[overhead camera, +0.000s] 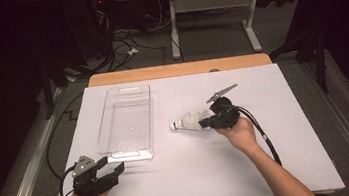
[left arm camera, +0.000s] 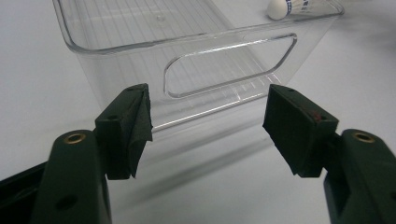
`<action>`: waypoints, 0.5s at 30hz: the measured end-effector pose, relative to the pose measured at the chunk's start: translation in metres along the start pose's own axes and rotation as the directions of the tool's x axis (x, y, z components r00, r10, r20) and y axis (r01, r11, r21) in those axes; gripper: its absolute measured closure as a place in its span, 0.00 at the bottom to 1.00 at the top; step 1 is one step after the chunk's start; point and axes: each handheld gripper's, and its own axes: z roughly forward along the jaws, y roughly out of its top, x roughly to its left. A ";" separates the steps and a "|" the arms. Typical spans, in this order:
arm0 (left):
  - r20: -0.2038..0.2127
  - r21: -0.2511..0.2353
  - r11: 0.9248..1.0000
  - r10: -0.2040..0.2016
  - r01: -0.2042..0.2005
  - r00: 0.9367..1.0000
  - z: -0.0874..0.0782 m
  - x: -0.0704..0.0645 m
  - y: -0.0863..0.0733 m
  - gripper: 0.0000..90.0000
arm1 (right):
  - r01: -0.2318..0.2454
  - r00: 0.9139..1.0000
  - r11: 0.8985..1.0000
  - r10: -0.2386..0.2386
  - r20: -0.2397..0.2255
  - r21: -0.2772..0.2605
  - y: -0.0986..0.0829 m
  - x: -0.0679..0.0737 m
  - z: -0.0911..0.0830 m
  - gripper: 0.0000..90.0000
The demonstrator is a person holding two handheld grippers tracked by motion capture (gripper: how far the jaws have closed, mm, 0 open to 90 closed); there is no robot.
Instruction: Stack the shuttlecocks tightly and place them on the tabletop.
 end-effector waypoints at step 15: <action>0.003 -0.002 1.000 -0.004 0.004 1.000 0.001 0.000 0.000 0.37 | -0.006 1.000 1.000 0.006 -0.008 -0.004 0.000 -0.001 0.004 1.00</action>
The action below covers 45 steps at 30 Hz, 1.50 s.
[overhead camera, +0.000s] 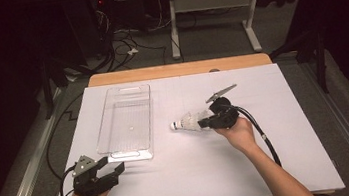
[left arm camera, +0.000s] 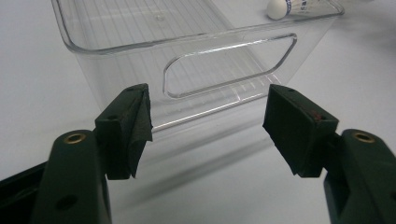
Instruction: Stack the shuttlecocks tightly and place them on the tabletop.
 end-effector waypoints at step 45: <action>0.005 0.004 1.000 0.001 -0.001 1.000 0.000 0.000 0.000 0.37 | -0.024 1.000 1.000 0.024 0.002 0.008 -0.011 -0.005 0.016 0.99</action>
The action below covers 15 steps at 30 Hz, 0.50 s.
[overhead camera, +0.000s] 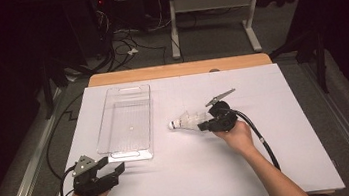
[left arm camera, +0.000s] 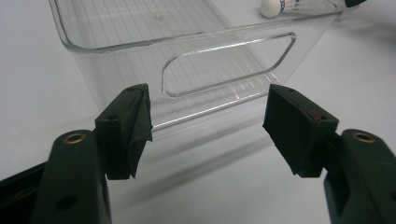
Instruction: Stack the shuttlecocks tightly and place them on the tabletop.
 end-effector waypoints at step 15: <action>0.000 0.001 1.000 0.000 0.000 1.000 0.000 0.000 0.000 0.37 | 0.009 1.000 1.000 -0.010 0.028 0.015 -0.001 0.001 0.003 0.80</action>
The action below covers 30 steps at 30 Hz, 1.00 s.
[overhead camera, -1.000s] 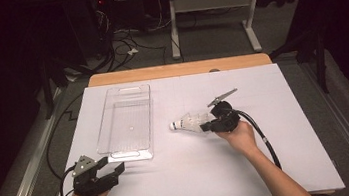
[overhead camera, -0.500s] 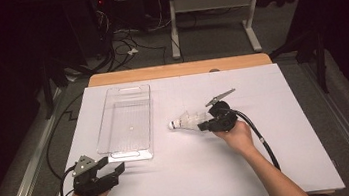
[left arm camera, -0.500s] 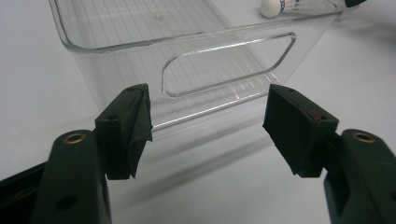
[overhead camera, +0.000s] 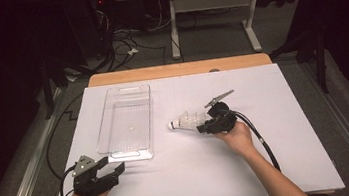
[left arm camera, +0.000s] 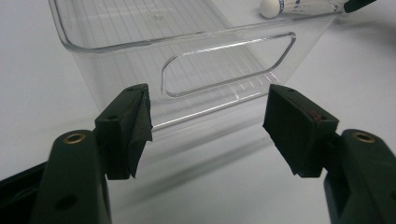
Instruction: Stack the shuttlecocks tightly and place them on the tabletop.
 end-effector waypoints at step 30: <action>-0.002 -0.001 1.000 0.000 0.000 1.000 0.000 0.000 0.000 0.37 | 0.009 1.000 1.000 -0.009 0.021 -0.030 -0.005 0.009 -0.008 0.66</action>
